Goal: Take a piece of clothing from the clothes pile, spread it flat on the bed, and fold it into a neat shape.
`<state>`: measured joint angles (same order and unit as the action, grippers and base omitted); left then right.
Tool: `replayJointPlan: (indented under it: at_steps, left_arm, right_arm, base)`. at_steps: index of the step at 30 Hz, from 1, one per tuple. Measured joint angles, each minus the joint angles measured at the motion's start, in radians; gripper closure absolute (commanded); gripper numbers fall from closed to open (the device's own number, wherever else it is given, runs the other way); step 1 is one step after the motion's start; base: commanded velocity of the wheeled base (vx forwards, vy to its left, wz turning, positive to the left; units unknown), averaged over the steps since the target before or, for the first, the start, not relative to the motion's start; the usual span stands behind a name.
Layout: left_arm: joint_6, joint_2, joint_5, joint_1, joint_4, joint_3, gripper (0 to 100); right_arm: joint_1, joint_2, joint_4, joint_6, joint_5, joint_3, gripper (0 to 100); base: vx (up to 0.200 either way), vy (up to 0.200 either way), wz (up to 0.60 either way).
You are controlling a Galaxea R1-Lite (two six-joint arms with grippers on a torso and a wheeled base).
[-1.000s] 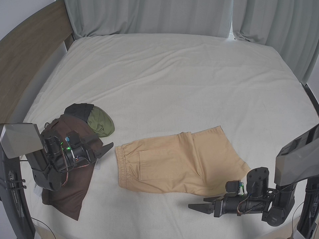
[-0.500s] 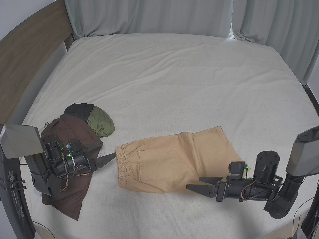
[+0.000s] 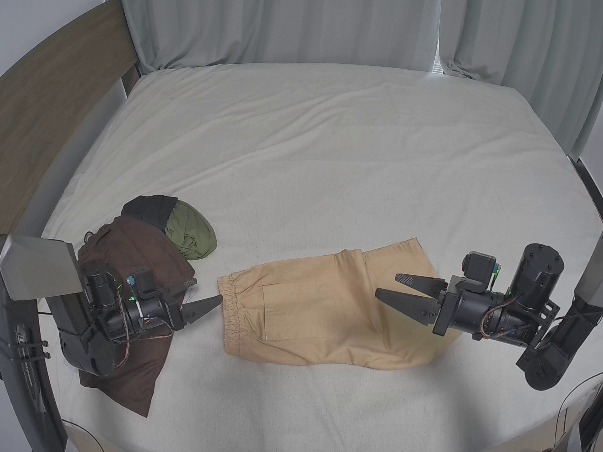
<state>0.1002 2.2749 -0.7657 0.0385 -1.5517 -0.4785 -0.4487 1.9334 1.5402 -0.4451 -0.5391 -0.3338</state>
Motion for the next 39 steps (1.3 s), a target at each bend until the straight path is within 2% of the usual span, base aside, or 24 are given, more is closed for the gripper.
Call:
replayJointPlan:
  at_steps: [7, 11, 16, 26, 32, 39]
  left_arm:
    - [0.22, -0.038, 0.016, 0.036, 0.0, 0.047, 0]
    - [0.289, -0.056, 0.082, 0.068, 0.001, 0.064, 0]
    - [0.299, -0.036, 0.136, 0.092, 0.001, 0.068, 0]
    - [0.3, 0.042, 0.153, 0.117, 0.001, 0.065, 0]
    - [0.301, 0.099, 0.224, 0.14, 0.0, 0.055, 0]
    - [0.303, 0.162, 0.253, 0.174, 0.001, 0.042, 0]
  right_arm:
    - [0.02, -0.013, -0.001, 0.065, -0.008, 0.033, 0]
    - [0.034, -0.015, -0.001, 0.073, -0.018, 0.039, 0]
    - [0.036, -0.019, 0.0, 0.079, -0.02, 0.04, 0]
    - [0.033, -0.021, -0.001, 0.082, -0.019, 0.041, 0]
    - [0.034, -0.02, -0.001, 0.081, -0.019, 0.039, 0]
    - [0.033, -0.019, -0.001, 0.079, -0.018, 0.036, 0]
  base:
    - [0.0, 0.0, 0.0]
    - [0.0, 0.0, 0.0]
    - [0.0, 0.0, 0.0]
    - [0.0, 0.0, 0.0]
    - [0.0, 0.0, 0.0]
    - [0.0, 0.0, 0.0]
